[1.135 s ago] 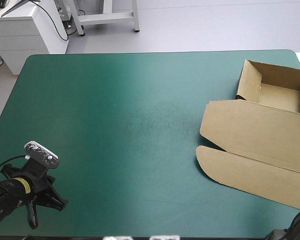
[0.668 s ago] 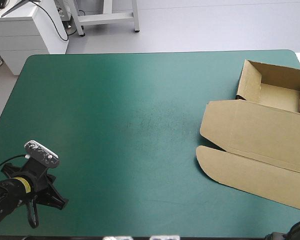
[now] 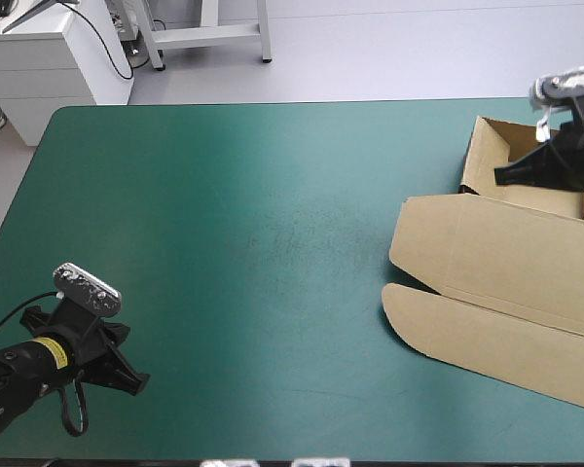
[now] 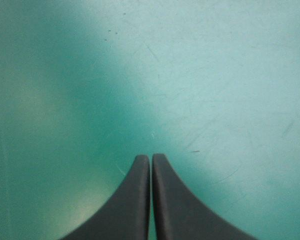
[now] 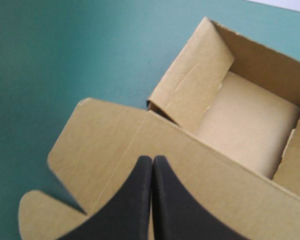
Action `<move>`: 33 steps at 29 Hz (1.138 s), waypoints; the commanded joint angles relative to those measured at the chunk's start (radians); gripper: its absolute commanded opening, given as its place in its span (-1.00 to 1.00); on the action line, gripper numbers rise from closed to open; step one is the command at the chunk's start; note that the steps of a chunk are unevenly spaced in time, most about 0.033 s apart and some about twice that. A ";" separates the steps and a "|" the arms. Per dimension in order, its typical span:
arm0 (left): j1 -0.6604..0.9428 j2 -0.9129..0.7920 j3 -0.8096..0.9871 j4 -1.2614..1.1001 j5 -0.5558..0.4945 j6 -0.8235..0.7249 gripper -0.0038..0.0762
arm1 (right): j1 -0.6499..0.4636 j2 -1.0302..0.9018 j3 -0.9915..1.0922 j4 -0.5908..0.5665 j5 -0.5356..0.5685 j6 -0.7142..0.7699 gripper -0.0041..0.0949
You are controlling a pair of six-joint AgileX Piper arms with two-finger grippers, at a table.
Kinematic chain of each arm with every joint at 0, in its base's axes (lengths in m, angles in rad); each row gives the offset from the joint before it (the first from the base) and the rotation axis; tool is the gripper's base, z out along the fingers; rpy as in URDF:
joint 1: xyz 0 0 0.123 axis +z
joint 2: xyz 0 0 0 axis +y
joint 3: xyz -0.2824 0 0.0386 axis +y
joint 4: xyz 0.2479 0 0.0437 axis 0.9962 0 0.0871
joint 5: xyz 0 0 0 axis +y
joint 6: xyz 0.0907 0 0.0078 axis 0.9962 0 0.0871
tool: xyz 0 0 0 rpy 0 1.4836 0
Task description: Fold the box
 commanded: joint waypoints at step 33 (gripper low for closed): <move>-0.004 -0.177 0.276 -0.182 -0.118 -0.006 -0.92 | 0.148 -0.996 1.113 0.102 -0.261 -0.083 -0.95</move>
